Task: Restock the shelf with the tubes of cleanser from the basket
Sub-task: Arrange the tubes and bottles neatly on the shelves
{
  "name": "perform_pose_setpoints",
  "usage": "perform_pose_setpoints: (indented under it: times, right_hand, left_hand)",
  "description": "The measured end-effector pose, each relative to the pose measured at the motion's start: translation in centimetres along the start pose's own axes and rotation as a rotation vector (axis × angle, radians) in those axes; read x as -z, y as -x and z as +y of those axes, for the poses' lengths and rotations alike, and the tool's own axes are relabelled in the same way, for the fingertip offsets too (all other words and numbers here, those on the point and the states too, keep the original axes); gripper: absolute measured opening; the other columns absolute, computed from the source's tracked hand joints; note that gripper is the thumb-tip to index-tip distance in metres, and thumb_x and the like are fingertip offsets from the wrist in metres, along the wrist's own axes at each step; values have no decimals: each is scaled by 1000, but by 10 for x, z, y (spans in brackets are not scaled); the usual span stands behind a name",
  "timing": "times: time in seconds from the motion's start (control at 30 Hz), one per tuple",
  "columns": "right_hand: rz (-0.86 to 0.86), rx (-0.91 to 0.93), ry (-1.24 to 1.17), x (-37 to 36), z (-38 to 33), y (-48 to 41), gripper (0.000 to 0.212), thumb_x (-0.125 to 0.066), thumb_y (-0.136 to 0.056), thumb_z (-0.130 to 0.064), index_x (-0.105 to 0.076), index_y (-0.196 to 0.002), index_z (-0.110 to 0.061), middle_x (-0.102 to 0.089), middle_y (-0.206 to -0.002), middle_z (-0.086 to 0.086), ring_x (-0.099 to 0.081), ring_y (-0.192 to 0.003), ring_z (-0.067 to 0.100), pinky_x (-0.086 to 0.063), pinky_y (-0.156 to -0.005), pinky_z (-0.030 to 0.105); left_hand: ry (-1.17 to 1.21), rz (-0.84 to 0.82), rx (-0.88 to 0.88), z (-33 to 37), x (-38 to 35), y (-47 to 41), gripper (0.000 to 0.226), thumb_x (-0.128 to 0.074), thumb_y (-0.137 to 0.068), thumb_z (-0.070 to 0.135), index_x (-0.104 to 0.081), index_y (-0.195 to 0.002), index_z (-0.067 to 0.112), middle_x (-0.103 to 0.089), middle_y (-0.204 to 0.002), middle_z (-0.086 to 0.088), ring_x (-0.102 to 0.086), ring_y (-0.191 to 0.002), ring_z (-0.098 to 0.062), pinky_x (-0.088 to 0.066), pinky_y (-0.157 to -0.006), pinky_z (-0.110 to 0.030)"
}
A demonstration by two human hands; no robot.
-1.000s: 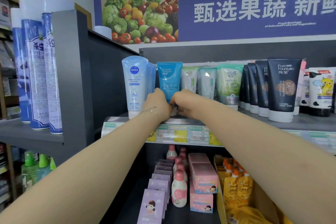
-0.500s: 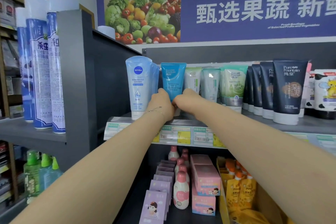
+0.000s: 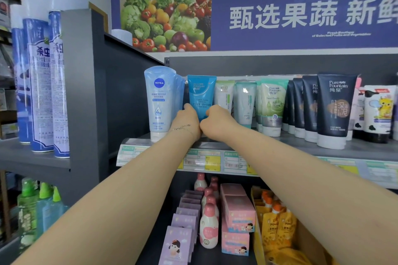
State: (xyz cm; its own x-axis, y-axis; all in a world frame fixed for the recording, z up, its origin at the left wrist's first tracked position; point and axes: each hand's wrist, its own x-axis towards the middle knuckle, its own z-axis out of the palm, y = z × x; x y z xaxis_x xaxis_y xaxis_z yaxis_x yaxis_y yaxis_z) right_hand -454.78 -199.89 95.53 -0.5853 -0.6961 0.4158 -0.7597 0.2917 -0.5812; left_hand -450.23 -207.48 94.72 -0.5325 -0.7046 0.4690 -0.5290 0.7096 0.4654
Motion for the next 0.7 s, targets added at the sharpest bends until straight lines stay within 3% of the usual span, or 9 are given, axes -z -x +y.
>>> perform_pose_setpoints:
  times: [0.13,0.3,0.4,0.47,0.6,0.7]
  right_hand:
    - [-25,-10,-16,3,1,-2,20,-48,-85,-2,-40,-72,-14,-42,-73,2,-40,-63,13,-31,-51,24]
    - [8,11,41,6,4,2,7,-53,-83,-4,-50,-82,-10,-47,-77,3,-45,-66,14,-32,-51,23]
    - [71,61,141,12,9,7,14,-56,-81,-12,-47,-70,-15,-46,-70,0,-49,-66,18,-38,-54,26]
    - [94,77,223,21,10,13,6,-57,-83,-19,-55,-79,-14,-54,-74,0,-56,-73,20,-47,-60,30]
    - [99,113,431,44,8,28,8,-55,-86,-22,-52,-82,-16,-52,-74,-1,-55,-72,22,-43,-61,29]
    - [88,144,550,60,6,41,8,-53,-88,-23,-51,-83,-17,-48,-78,-1,-53,-75,24,-41,-64,29]
  left_hand:
    - [-7,8,-4,-1,-2,-3,38,-56,-92,11,-37,-123,2,-51,-124,-20,-56,-109,-33,-40,-78,-35]
    - [18,18,7,-2,-2,-1,42,-61,-90,18,-40,-123,2,-53,-122,-18,-58,-109,-32,-45,-81,-35]
    - [71,116,-12,-4,0,2,39,-65,-86,23,-44,-114,7,-56,-114,-14,-61,-99,-31,-51,-78,-37]
    - [63,160,-37,-3,3,7,34,-65,-85,27,-47,-109,11,-59,-108,-11,-61,-94,-30,-54,-77,-39]
    - [-101,108,-126,4,13,19,20,-59,-82,26,-55,-95,12,-61,-97,-8,-61,-83,-28,-52,-67,-34]
    - [-171,57,-191,16,24,30,13,-57,-85,25,-54,-92,14,-60,-97,-8,-60,-84,-28,-53,-73,-34]
